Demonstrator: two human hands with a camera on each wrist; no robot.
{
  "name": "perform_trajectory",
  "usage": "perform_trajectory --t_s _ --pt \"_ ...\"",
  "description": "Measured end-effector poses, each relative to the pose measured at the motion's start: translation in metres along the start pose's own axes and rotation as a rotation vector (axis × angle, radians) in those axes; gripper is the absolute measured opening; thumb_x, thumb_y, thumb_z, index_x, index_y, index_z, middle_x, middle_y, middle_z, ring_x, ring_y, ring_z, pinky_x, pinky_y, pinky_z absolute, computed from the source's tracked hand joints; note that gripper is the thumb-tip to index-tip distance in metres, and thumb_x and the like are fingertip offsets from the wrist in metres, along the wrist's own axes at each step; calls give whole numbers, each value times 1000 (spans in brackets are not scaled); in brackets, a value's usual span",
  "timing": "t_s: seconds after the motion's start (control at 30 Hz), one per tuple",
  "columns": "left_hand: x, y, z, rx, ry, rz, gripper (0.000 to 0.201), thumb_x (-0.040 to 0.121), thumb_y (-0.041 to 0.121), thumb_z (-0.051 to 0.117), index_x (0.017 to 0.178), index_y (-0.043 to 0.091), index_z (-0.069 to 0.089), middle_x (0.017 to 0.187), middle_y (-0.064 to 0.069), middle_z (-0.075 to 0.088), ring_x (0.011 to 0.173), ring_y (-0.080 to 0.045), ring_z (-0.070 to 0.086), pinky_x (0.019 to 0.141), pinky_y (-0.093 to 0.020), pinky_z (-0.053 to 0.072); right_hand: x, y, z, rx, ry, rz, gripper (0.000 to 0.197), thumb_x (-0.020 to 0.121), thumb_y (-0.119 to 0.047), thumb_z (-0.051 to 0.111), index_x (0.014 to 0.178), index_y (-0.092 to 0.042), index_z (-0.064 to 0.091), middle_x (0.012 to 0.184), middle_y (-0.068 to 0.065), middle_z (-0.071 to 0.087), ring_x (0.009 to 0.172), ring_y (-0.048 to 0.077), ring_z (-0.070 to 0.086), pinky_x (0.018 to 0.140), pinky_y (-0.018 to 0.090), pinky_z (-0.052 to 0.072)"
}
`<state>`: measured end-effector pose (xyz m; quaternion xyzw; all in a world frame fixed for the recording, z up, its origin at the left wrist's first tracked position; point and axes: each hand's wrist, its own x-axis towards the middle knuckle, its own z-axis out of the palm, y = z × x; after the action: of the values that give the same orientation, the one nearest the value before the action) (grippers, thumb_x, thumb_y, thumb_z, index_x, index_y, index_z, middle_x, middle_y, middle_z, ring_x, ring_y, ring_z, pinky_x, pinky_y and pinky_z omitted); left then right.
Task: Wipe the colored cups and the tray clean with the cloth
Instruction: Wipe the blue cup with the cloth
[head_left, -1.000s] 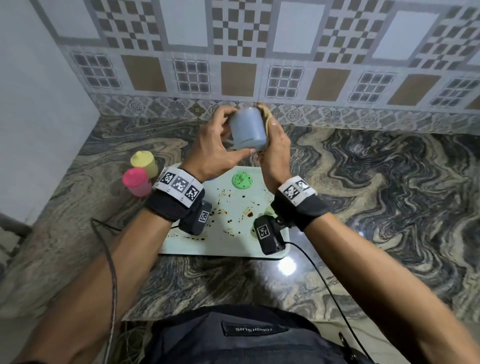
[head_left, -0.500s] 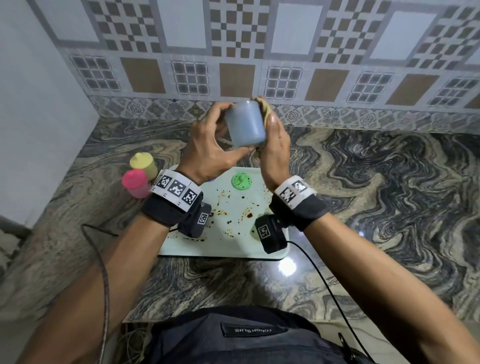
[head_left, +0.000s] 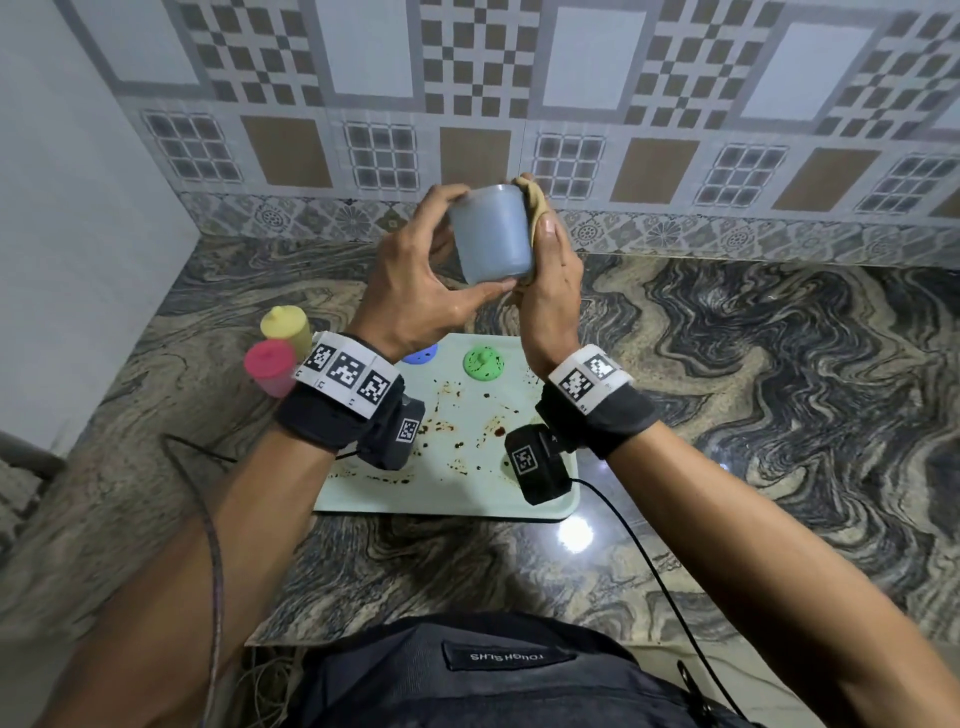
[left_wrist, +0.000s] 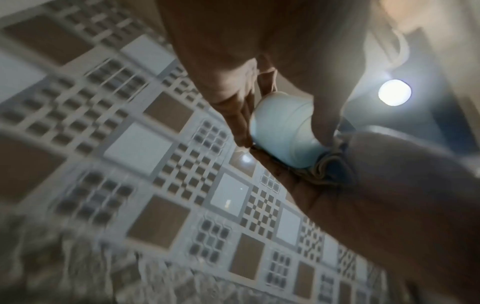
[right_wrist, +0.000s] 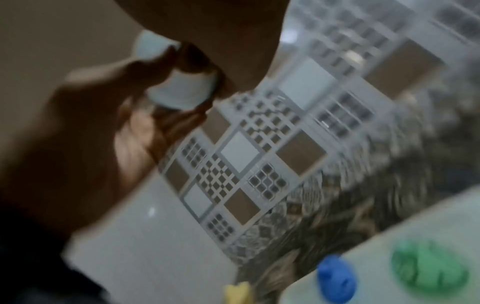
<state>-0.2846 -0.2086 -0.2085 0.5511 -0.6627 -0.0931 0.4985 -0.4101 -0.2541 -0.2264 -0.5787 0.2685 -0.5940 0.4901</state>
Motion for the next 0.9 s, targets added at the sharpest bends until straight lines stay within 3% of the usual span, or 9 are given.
perform_trajectory --t_s 0.13,0.3,0.4,0.47,0.6,0.67,0.73,0.8,0.9 --pt "5 -3 -6 96 -25 -41 85 67 36 79 139 8 44 134 -8 54 121 -17 55 103 -37 47 4 -4 -1 -18 -29 22 42 109 -12 31 147 1 41 151 17 44 128 13 51 98 27 50" --pt "13 12 -9 311 19 93 93 74 28 77 152 14 27 135 -11 54 121 -18 53 100 -20 44 -5 -3 7 -286 -59 -195 46 108 -10 34 152 2 31 160 15 31 149 16 30 122 39 29" --pt "11 14 -9 299 40 138 74 73 32 75 139 14 47 130 -7 60 111 -19 60 92 -28 52 -6 -2 7 -295 -81 -244 44 108 -6 33 150 4 34 159 19 32 149 23 31 121 46 30" --pt "7 9 -10 194 23 116 74 69 30 79 135 10 50 127 -2 61 107 -17 62 92 -25 53 -3 -4 8 -110 -66 -135 43 108 -9 31 148 5 38 156 18 37 142 16 41 116 43 39" --pt "1 -2 -8 -40 -34 -37 83 67 32 83 138 12 44 130 -2 56 114 -12 60 97 -31 53 6 -10 5 133 -42 106 47 105 -21 35 144 3 44 151 23 43 130 28 52 102 44 51" --pt "5 0 -10 123 -45 -26 87 68 41 75 144 14 41 138 -5 51 121 -15 54 104 -35 47 4 -11 5 40 -44 77 44 107 -16 35 147 4 41 153 20 42 127 13 53 99 28 50" --pt "10 5 -12 292 -48 9 91 70 40 72 148 12 36 139 -10 49 124 -19 49 108 -35 42 1 -10 7 -86 -53 -11 43 108 -12 34 148 4 37 156 18 38 137 13 46 111 30 43" --pt "12 14 -12 347 -32 47 87 72 40 69 148 12 36 133 -12 56 116 -22 56 101 -34 47 0 -8 9 -207 -84 -119 44 108 -11 34 150 2 34 159 17 33 148 22 33 121 44 32" --pt "11 21 -9 327 13 80 71 73 45 63 133 8 48 117 -11 64 96 -21 62 82 -32 54 1 -6 8 -313 -113 -212 43 108 -7 33 150 3 34 160 19 31 151 26 26 124 41 25"
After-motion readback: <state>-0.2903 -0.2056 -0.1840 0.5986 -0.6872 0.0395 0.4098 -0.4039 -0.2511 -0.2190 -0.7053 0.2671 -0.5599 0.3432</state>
